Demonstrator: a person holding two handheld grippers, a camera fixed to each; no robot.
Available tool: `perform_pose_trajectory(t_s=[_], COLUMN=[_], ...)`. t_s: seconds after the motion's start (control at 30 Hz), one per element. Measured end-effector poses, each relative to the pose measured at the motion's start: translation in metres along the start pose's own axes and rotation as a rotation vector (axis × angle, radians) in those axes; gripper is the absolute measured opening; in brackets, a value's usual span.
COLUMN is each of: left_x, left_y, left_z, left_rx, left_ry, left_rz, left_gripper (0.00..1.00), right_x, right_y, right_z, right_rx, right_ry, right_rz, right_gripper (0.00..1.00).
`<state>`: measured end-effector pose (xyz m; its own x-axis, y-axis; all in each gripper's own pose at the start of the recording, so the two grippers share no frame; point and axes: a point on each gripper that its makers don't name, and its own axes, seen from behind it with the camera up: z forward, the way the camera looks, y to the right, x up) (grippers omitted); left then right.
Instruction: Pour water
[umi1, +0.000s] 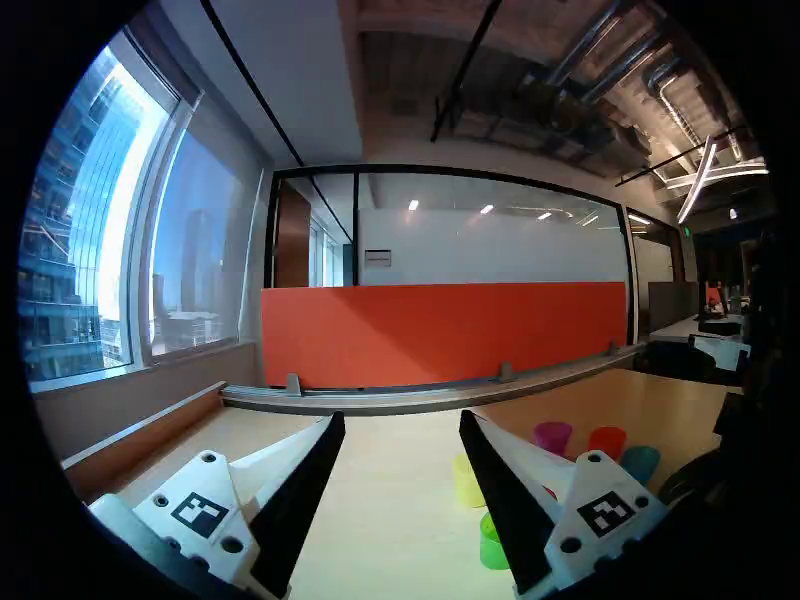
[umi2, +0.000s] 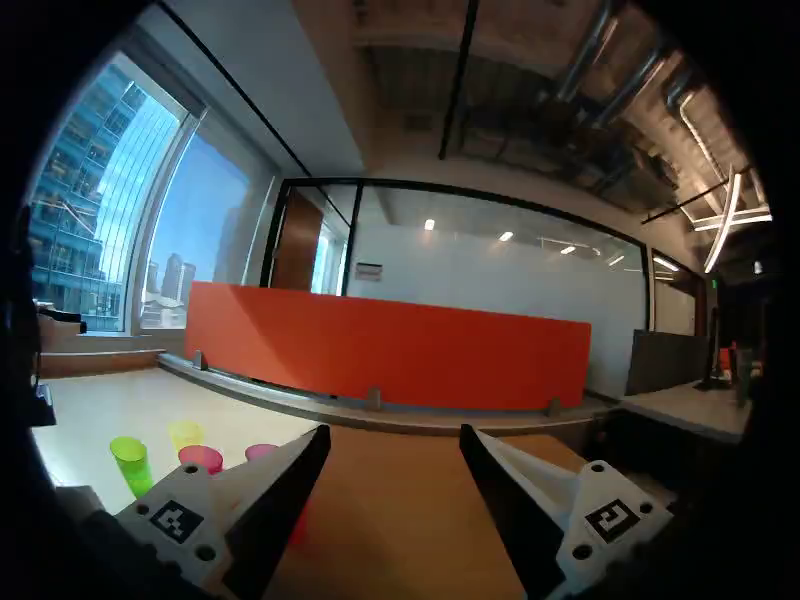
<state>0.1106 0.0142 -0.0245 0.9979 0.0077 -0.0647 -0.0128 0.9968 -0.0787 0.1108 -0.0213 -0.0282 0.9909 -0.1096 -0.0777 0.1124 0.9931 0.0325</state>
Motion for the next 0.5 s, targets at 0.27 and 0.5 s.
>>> perform_pose_trajectory(t_s=[0.27,0.5], left_x=[-0.009,-0.016], left_y=[-0.008,-0.012], left_z=[-0.002,-0.002], left_rx=[0.049,0.074], left_ry=[0.002,0.006], left_rz=[0.015,0.026], left_gripper=[0.84,0.85], right_x=[-0.005,-0.011], right_y=[0.013,0.014], right_z=[-0.004,-0.005], right_rx=[-0.055,-0.063], right_ry=[0.003,0.004], right_rz=[0.027,0.043], right_gripper=[1.00,1.00])
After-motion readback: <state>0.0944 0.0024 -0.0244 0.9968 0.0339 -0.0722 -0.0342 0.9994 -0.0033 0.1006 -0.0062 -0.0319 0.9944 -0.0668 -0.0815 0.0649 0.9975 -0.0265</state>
